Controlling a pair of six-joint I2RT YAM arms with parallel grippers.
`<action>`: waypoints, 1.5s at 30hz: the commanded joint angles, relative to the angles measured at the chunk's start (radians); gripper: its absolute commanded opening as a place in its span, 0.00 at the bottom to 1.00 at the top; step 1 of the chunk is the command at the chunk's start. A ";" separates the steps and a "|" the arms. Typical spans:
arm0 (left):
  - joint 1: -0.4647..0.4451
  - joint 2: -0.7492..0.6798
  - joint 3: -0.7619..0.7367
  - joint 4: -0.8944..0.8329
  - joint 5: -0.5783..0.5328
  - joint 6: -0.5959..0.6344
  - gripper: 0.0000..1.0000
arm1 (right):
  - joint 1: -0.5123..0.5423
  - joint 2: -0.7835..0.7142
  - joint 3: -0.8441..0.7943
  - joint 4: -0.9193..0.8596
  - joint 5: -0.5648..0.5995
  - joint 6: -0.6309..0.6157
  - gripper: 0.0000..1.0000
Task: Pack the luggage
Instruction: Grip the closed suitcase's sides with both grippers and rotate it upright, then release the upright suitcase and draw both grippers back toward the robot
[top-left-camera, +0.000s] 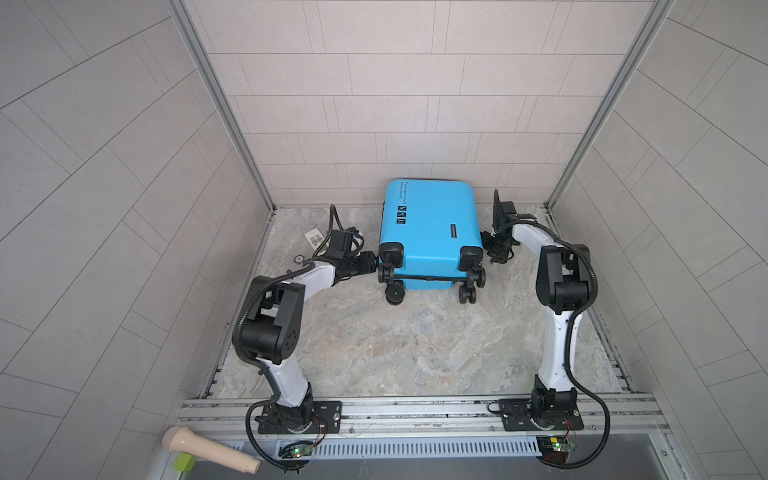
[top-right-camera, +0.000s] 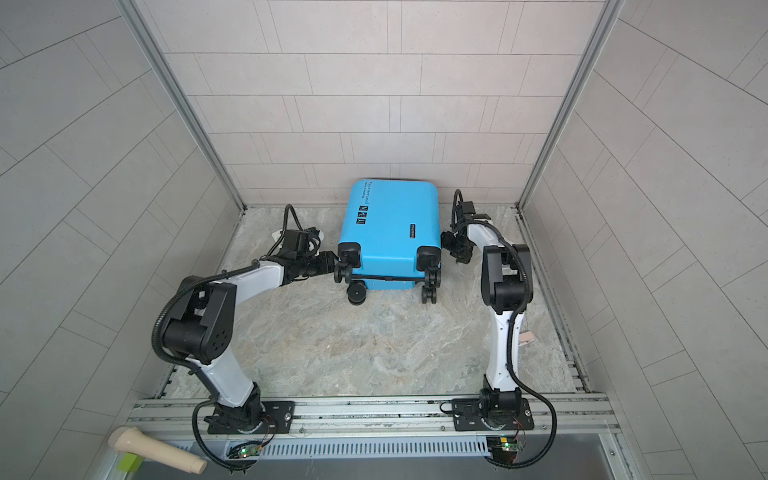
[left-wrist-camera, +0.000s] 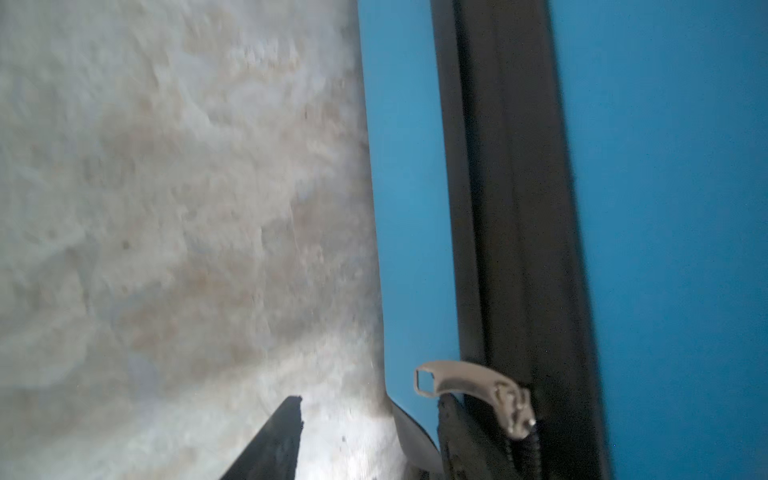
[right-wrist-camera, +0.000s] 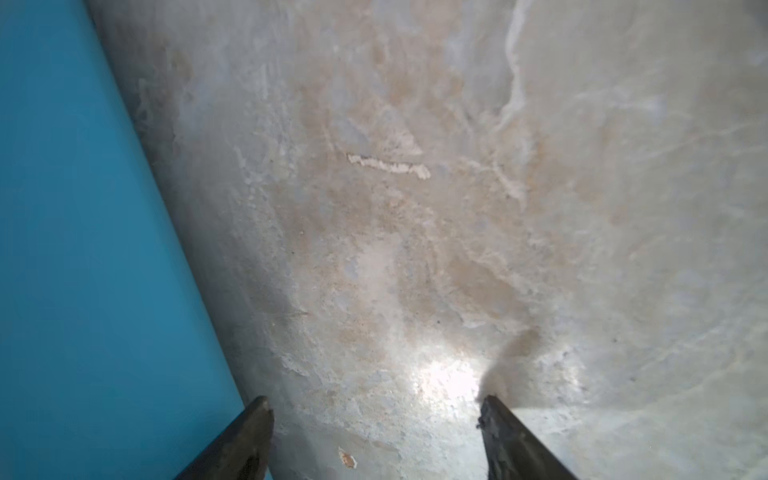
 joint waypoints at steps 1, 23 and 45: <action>-0.073 -0.085 -0.070 0.083 0.085 -0.060 0.58 | 0.066 -0.052 0.024 -0.045 -0.093 -0.031 0.82; -0.071 -0.811 -0.249 -0.265 -0.340 -0.174 0.72 | -0.143 -0.781 -0.887 0.267 -0.197 0.023 0.76; -0.079 -0.941 -0.460 -0.211 -0.284 -0.370 0.67 | 0.157 -0.842 -1.211 0.797 -0.103 0.111 0.83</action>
